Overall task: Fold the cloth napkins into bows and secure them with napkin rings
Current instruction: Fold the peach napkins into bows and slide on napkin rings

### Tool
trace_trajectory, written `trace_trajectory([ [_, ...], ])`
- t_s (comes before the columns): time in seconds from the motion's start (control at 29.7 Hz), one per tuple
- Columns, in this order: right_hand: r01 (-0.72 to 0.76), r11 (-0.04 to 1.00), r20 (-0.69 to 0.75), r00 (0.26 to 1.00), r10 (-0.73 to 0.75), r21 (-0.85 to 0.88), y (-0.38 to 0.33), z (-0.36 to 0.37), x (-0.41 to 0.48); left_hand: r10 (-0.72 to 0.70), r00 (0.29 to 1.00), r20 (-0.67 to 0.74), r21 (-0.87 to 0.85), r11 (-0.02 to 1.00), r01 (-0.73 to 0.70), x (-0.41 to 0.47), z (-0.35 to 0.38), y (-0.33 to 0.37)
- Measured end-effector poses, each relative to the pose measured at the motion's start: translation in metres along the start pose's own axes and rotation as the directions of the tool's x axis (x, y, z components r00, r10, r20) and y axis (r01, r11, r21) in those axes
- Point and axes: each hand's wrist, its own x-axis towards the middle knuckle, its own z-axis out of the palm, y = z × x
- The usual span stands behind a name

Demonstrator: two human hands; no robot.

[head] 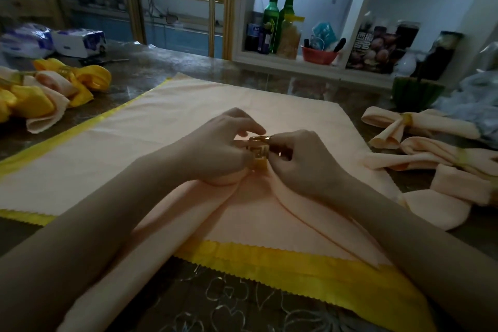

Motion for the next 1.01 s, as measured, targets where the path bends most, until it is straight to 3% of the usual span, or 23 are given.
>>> trace_trajectory([
  [0.17, 0.011, 0.999, -0.059, 0.998, -0.009, 0.044, 0.005, 0.001, -0.002, 0.028, 1.000, -0.013, 0.173, 0.985, -0.025, -0.001, 0.003, 0.002],
  [0.37, -0.068, 0.928, -0.070, 0.993, 0.100, 0.366, -0.004, -0.002, -0.004, 0.037, 0.999, -0.014, 0.165, 0.986, -0.034, -0.003, -0.008, 0.006],
  [0.44, -0.040, 0.949, -0.098, 0.992, 0.074, 0.313, -0.005, 0.000, -0.007, 0.049, 0.999, -0.016, 0.150, 0.988, -0.046, -0.003, -0.010, 0.007],
  [0.51, 0.075, 0.989, -0.185, 0.981, -0.050, 0.128, -0.007, 0.001, -0.012, 0.069, 0.997, -0.023, 0.133, 0.989, -0.066, -0.005, -0.011, 0.008],
  [0.61, 0.232, 0.969, -0.268, 0.932, -0.245, -0.079, -0.002, 0.001, -0.015, 0.112, 0.992, -0.051, 0.089, 0.990, -0.107, -0.005, -0.010, 0.008],
  [0.74, 0.081, 0.983, -0.302, 0.953, -0.028, 0.166, -0.008, 0.003, -0.016, 0.158, 0.983, -0.091, 0.090, 0.985, -0.150, -0.006, -0.007, 0.004],
  [0.84, -0.014, 0.968, -0.249, 0.965, 0.078, 0.251, -0.013, 0.001, -0.015, 0.209, 0.975, -0.072, 0.204, 0.960, -0.191, -0.004, -0.003, 0.003],
  [1.01, -0.152, 0.878, -0.083, 0.974, 0.211, 0.454, -0.018, -0.003, -0.014, 0.189, 0.982, -0.020, 0.177, 0.967, -0.183, -0.002, -0.002, -0.004],
])
